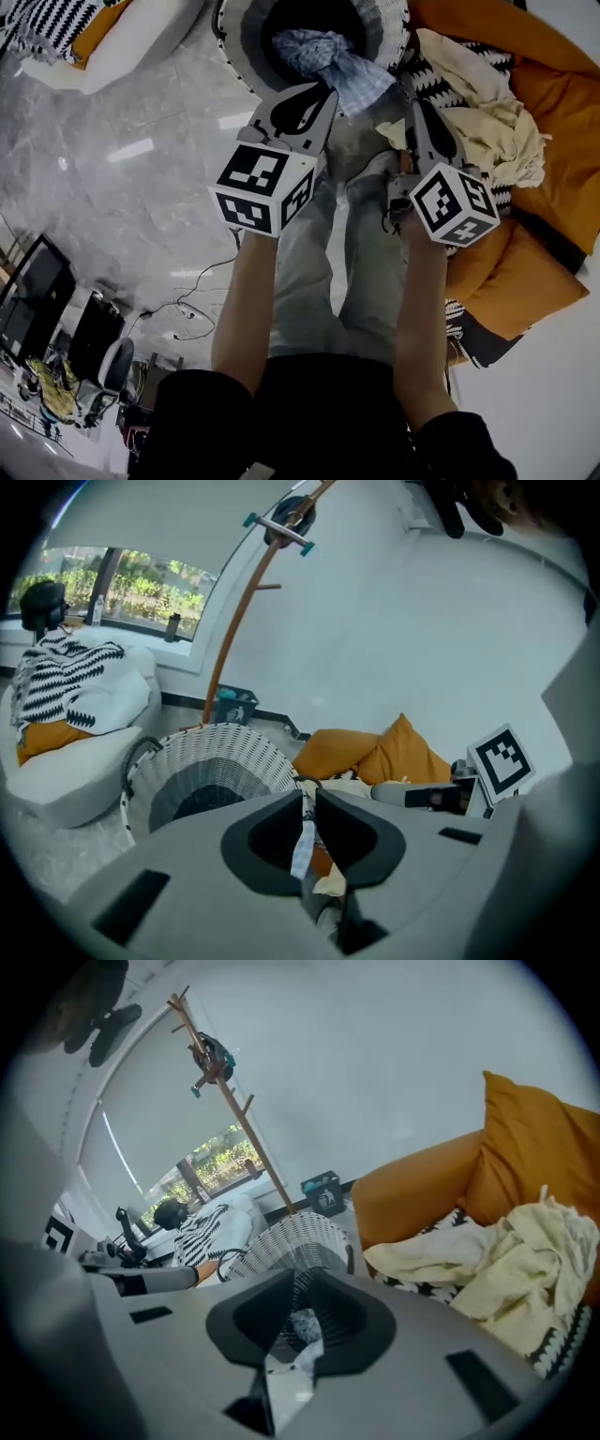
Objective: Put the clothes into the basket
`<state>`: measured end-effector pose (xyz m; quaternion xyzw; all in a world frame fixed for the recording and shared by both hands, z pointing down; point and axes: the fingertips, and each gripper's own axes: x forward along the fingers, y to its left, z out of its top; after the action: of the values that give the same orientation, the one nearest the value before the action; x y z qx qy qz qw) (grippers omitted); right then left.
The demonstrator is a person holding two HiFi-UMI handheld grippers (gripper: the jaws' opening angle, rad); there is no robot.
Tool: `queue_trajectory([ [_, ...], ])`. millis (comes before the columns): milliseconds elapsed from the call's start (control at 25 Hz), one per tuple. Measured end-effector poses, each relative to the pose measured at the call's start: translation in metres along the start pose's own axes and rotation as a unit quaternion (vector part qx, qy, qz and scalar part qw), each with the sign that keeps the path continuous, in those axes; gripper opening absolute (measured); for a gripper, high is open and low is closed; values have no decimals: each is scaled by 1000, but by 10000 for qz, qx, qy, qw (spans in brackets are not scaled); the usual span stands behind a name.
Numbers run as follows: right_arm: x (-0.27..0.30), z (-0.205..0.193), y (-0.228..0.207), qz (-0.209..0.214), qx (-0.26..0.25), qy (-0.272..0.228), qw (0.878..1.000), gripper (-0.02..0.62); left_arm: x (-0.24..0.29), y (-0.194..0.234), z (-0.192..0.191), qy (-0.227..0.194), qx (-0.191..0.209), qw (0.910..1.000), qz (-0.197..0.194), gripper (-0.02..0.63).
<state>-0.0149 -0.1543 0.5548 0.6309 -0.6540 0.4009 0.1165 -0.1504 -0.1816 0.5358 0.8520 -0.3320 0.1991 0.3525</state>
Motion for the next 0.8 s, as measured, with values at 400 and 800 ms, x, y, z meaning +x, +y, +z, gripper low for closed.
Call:
queue_trajectory([
  [400,-63,-13,-108,-712,595,-249,9954,51,66,-101,-37,719,507,9933,-745,44],
  [800,-128,-21,-224,-1415,1021,-454,9836,75,133,-194,-80,1436,1083,9758,-1242,112],
])
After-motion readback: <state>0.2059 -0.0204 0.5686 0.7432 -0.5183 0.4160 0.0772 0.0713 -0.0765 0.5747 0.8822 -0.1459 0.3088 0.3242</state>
